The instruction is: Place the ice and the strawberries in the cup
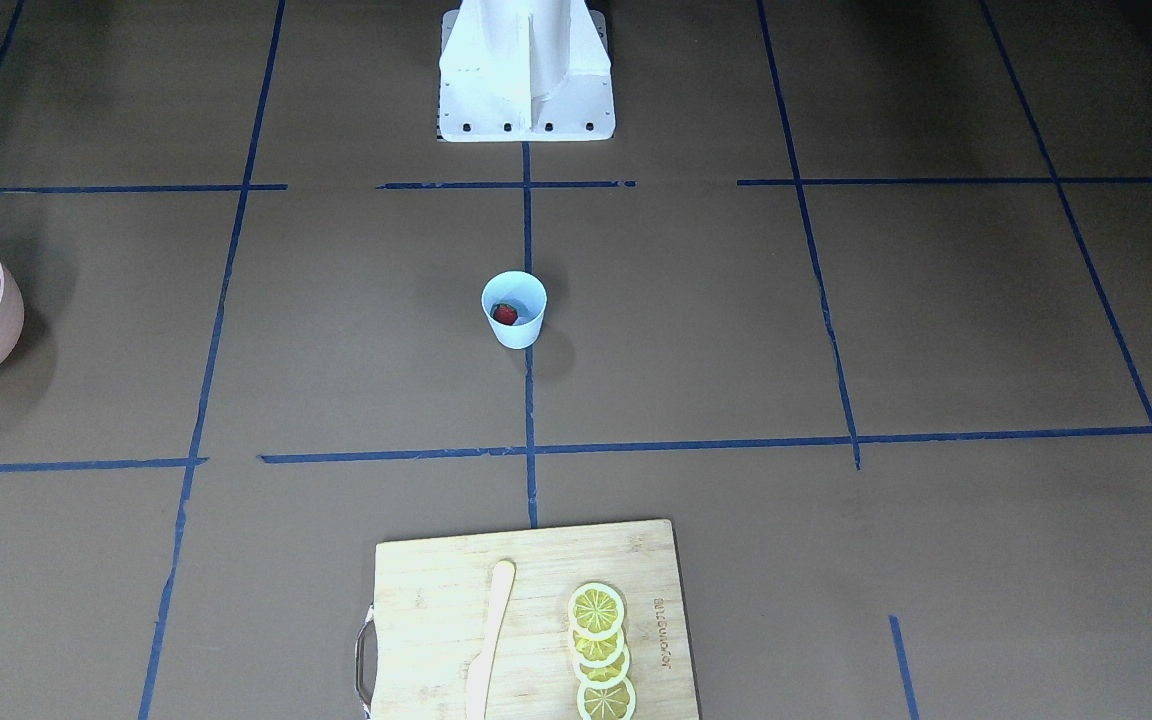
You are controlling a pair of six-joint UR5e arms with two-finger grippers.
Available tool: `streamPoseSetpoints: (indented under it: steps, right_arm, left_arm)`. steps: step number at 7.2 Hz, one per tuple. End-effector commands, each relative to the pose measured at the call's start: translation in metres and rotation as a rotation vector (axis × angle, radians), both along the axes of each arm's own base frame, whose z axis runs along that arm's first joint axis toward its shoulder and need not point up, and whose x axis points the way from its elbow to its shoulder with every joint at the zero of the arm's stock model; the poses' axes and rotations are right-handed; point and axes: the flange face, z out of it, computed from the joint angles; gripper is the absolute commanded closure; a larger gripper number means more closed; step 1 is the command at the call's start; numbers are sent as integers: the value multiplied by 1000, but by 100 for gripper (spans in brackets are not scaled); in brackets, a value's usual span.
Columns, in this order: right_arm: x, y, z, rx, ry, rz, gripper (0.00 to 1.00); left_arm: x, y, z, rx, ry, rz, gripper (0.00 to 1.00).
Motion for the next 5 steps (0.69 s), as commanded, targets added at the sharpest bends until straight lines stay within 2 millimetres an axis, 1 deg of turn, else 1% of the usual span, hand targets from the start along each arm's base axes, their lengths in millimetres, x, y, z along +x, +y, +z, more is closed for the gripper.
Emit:
streamPoseSetpoints:
  steps: [1, 2, 3, 5]
  right_arm:
    - [0, -3, -5, 11, -1, 2, 1]
    - [0, -3, -7, 16, -1, 3, 1]
    - [0, -3, -9, 18, -1, 4, 1]
    - [0, -2, -11, 21, -1, 4, 1]
  left_arm:
    - [0, 36, 0, 8, -1, 2, 0]
    - [0, 40, -8, 33, 2, 1, 0]
    - [1, 50, -2, 20, -1, 3, 0]
    - [0, 48, -5, 57, -5, 1, 0]
